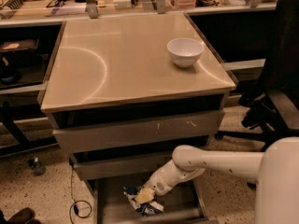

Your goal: Place blue chip bag into bottom drawer

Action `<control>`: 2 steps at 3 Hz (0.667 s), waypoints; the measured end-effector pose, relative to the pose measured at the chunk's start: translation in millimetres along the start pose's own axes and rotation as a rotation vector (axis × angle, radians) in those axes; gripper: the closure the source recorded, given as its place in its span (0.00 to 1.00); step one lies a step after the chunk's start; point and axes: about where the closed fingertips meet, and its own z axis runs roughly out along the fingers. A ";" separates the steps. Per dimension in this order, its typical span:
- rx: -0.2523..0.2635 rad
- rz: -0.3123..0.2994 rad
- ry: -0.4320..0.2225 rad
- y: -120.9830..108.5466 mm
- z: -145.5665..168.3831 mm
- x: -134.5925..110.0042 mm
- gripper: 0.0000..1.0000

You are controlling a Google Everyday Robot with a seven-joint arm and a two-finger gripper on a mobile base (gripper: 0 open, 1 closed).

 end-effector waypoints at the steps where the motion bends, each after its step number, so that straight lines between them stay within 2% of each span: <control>1: -0.087 0.035 -0.042 -28.9 52.8 10.9 1.00; 2: -0.086 0.033 -0.042 -28.8 52.7 10.6 1.00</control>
Offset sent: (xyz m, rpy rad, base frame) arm 0.0051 0.0173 -0.0401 0.0574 0.0457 0.0035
